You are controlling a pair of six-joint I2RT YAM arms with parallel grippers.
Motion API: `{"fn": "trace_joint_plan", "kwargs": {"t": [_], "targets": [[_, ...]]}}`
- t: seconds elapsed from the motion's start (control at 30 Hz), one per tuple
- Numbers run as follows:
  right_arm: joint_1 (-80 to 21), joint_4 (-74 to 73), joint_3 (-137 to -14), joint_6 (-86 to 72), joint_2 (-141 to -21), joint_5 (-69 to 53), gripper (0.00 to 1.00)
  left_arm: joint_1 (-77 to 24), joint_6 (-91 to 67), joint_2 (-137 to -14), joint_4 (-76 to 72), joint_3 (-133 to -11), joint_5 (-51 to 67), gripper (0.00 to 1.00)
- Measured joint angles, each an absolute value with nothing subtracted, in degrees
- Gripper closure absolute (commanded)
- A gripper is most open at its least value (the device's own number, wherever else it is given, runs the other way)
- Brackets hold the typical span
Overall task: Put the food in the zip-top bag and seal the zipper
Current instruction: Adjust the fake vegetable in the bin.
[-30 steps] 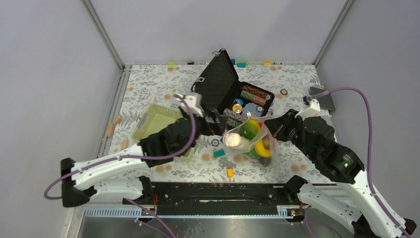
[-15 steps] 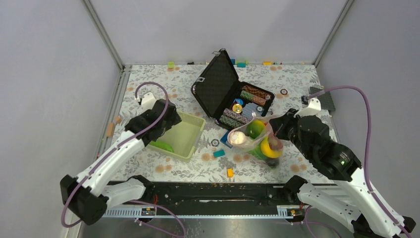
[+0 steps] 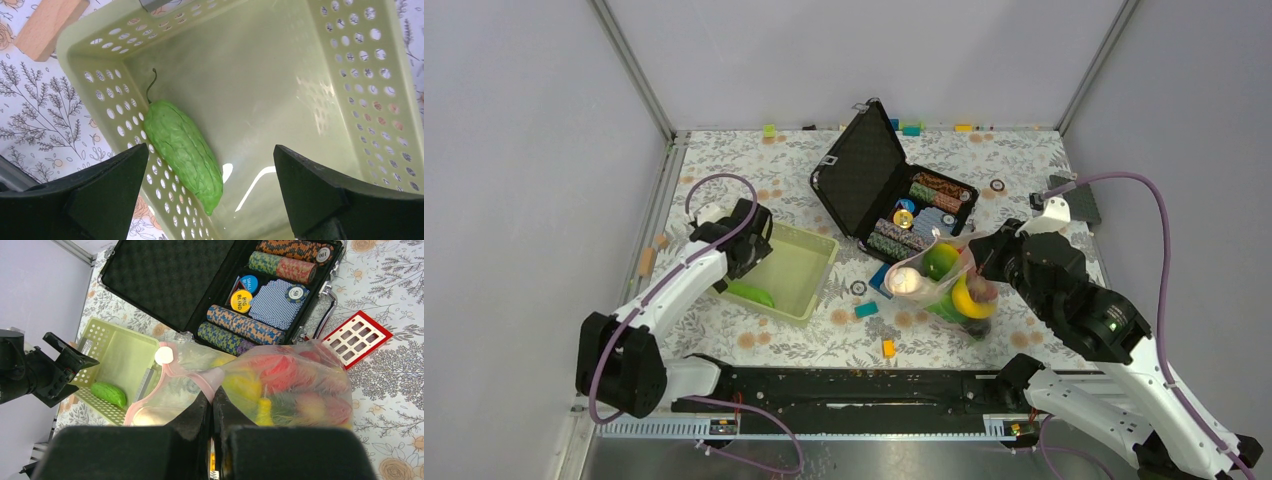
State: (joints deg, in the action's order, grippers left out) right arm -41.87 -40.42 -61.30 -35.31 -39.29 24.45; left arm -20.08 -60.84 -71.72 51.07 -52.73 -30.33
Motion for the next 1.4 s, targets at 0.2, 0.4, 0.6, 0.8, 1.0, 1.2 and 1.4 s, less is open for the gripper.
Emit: {"fn": "trace_joint_plan", "kwargs": {"t": [0.2,0.4,0.6,0.8,1.0,1.2,1.4], "targets": [[-41.87,-40.4,-61.19,-34.85,-39.38,24.34,1.0,-19.4,-62.54,-74.78,48.77,-49.95,-30.61,0.01],[-41.87,-40.34,-60.97,-34.74,-39.22,24.27,1.0,-18.63,-62.92,-77.43,47.31,-49.45,-30.61,0.01],[-41.87,-40.16,-60.84,-34.74,-38.98,23.9,1.0,-18.63,-62.59,-79.9,45.52,-49.43,-30.15,0.01],[-41.87,-40.18,-60.75,-34.74,-38.46,23.9,1.0,-18.63,-61.21,-82.15,43.68,-49.41,-30.09,0.01],[-41.87,-40.16,-60.49,-34.74,-38.09,23.9,1.0,-18.37,-59.81,-82.52,39.4,-49.12,-29.43,0.01],[-41.87,-40.16,-60.47,-34.74,-38.0,23.9,1.0,-18.72,-57.36,-82.32,29.36,-45.01,-19.84,0.01],[-41.87,-40.01,-60.47,-34.74,-38.15,23.9,1.0,-20.32,-54.24,-77.95,24.4,-43.55,-13.65,0.01]]}}
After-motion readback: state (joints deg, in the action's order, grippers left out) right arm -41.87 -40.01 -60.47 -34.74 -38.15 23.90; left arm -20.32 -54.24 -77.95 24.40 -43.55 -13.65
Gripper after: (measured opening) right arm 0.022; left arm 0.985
